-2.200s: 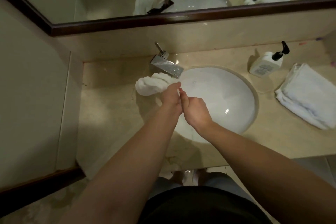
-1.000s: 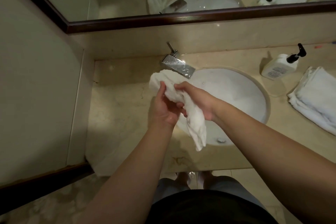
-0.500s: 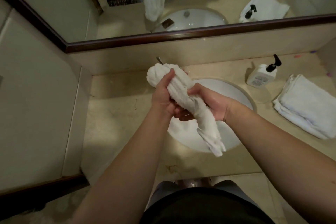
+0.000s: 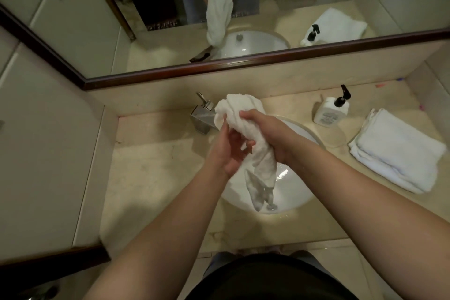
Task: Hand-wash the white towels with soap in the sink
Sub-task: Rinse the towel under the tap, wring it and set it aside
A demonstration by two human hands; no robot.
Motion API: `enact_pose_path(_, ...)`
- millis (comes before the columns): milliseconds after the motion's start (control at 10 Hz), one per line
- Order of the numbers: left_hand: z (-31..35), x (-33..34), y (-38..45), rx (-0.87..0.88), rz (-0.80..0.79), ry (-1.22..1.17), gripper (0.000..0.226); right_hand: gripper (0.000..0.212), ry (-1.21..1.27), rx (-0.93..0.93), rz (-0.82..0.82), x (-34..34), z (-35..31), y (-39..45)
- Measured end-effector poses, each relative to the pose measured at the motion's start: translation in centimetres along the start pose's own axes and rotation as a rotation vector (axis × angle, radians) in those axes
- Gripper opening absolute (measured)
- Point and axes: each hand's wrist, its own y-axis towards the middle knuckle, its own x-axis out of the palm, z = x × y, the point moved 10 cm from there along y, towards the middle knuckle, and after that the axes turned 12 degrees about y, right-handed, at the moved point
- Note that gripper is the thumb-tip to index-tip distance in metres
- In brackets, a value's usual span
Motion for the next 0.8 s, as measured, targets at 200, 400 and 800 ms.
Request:
enact_pose_path(200, -0.2, 4.2, -2.2, -0.042, -0.114, -0.106, 0.092, 0.036, 0.220, 0.243, -0.153, 1.4, 1.8, -0.1)
enact_pose_path(400, 3.4, 8.6, -2.0, 0.050, -0.281, -0.212, 0.095, 0.042, 0.267, 0.408, -0.314, 1.6, 3.2, -1.0)
enact_pose_path(800, 4.2, 4.3, 2.5, 0.049, 0.078, 0.114, 0.015, 0.045, -0.763, -0.327, 0.094, -4.1, -4.4, -1.3)
